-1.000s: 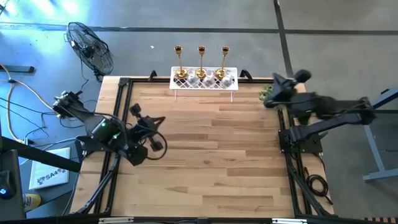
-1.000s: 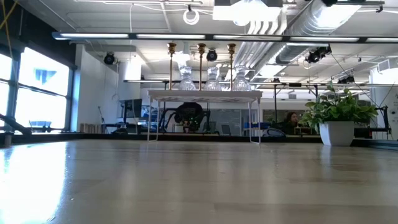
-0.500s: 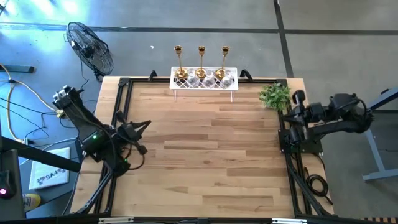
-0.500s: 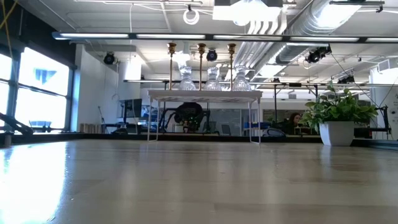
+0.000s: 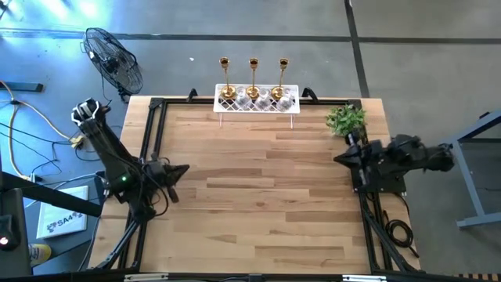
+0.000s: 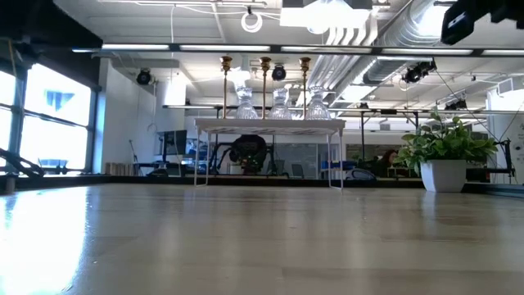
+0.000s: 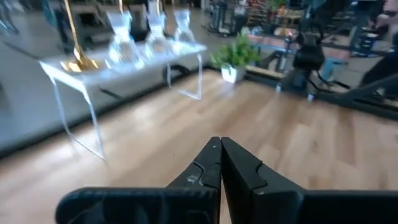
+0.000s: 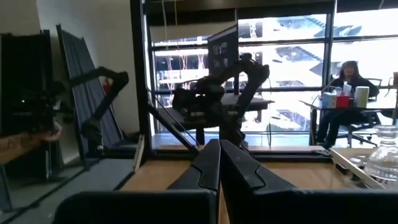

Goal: Pick & Place candle stick holders
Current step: Return to Home Position

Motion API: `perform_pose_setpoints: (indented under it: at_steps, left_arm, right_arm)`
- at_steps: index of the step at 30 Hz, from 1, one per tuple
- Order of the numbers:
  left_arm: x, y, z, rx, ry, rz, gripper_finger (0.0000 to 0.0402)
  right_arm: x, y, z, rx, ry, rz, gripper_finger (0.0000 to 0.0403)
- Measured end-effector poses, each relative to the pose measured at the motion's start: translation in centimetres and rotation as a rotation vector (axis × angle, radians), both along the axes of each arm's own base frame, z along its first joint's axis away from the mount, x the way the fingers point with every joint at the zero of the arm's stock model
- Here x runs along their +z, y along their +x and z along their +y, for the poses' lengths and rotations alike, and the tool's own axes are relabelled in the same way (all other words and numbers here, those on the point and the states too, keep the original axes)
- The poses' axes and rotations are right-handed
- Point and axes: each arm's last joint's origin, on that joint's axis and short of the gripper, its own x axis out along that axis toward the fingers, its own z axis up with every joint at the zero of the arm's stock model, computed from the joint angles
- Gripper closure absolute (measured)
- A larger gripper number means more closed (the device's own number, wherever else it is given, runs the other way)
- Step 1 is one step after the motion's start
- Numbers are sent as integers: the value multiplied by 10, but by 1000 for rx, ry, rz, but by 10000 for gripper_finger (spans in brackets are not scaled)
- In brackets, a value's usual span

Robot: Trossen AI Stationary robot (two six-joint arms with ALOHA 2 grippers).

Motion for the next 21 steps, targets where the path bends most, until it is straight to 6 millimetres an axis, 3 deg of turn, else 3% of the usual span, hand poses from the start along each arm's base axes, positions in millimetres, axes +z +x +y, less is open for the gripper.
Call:
perform_pose_setpoints:
  at_steps: [7, 13, 17, 21]
  left_arm:
    - [-24, 3, -21, -195, -64, 90, 401]
    - [-13, 24, -41, -624, 44, 49, 402]
    - [1, 39, -34, -899, 249, -135, 401]
    - [-7, 54, -18, -899, 314, -51, 401]
  right_arm:
    - [-31, 23, 3, -10, -63, 13, 403]
    - [-29, 31, 5, 16, -98, 27, 403]
    - [-30, 36, 6, 14, -124, 54, 403]
    - [-32, 39, 7, 17, -119, 81, 403]
